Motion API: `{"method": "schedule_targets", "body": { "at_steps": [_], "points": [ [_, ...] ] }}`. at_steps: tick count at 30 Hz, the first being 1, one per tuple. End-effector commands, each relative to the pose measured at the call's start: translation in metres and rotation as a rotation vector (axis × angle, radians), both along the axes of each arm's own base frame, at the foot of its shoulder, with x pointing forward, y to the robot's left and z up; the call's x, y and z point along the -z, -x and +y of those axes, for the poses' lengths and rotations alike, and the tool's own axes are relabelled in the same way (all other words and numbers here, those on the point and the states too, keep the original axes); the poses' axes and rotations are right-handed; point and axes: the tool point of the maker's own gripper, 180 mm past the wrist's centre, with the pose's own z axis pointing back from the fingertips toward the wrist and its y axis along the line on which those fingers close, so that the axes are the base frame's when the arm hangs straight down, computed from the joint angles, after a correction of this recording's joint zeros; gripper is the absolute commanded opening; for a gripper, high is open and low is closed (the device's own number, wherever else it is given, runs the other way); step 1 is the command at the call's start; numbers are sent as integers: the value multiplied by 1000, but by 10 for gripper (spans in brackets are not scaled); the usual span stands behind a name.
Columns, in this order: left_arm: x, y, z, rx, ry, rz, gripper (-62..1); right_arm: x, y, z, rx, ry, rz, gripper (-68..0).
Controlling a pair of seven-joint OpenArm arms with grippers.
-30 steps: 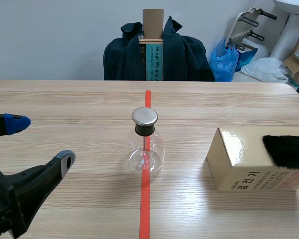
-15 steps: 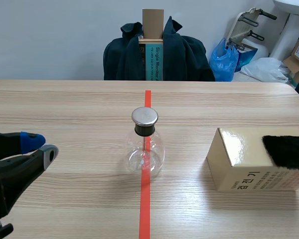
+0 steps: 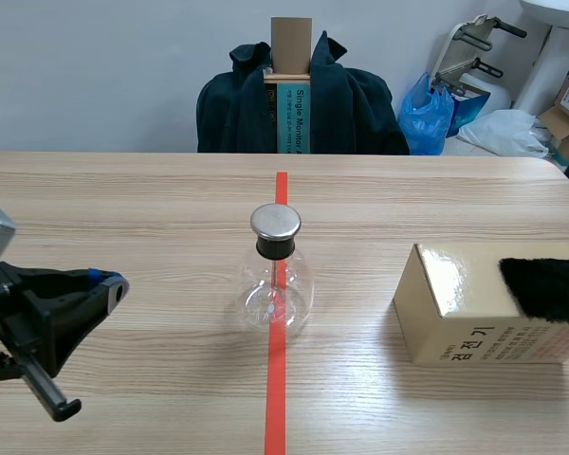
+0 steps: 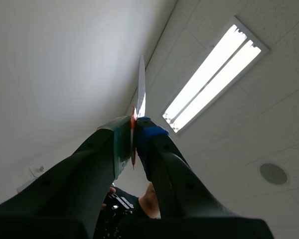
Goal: Do the electroscope experiment.
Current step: 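Bring the plate to the electroscope and point at the metal foil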
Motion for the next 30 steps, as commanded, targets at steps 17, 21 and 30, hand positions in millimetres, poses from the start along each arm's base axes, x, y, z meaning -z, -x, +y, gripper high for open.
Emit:
{"method": "schedule_targets", "body": {
  "at_steps": [17,21,30],
  "points": [
    [62,-30,-53,148,82,6,-577,4,-23,0,27,36,87,-669],
    [70,-34,-65,147,101,19,-577,11,-39,3,9,45,176,-669],
    [81,-46,-70,96,84,12,-577,38,-77,15,-45,67,257,-669]
  ]
}}
